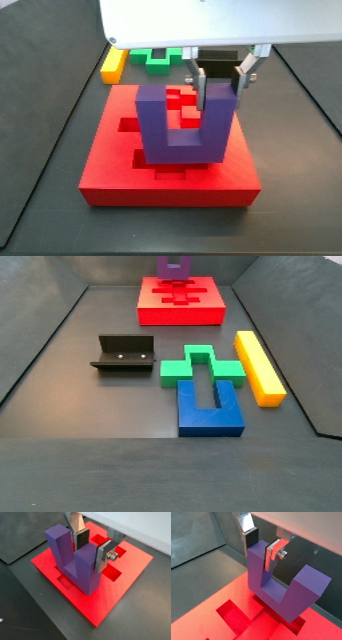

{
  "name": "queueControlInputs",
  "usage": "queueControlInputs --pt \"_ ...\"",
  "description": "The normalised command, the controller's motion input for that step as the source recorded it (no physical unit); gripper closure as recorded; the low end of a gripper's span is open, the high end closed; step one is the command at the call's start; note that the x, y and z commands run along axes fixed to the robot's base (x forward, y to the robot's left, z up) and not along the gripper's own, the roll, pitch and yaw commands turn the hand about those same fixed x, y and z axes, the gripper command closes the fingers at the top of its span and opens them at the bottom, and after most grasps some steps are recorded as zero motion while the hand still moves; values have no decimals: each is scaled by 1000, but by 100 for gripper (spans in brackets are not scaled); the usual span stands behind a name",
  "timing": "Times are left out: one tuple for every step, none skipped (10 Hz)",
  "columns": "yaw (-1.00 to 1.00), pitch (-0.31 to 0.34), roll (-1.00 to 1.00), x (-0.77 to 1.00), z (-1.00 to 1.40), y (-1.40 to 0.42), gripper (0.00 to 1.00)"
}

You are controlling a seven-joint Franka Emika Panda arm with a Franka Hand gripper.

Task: Pick up the purple object. Move up. Place the purple object on the fixture. Regrasp the purple object. Move to above the board. Insert the purple object.
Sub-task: Insert the purple object.

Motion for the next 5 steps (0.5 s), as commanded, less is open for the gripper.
queueControlInputs --pt "91 -99 -4 -249 0 43 100" --pt "66 -107 0 -263 0 6 100" --pt "54 -106 0 -240 0 0 100" --pt "74 -99 66 -83 0 -23 100" --pt "74 -90 136 0 -11 -100 100"
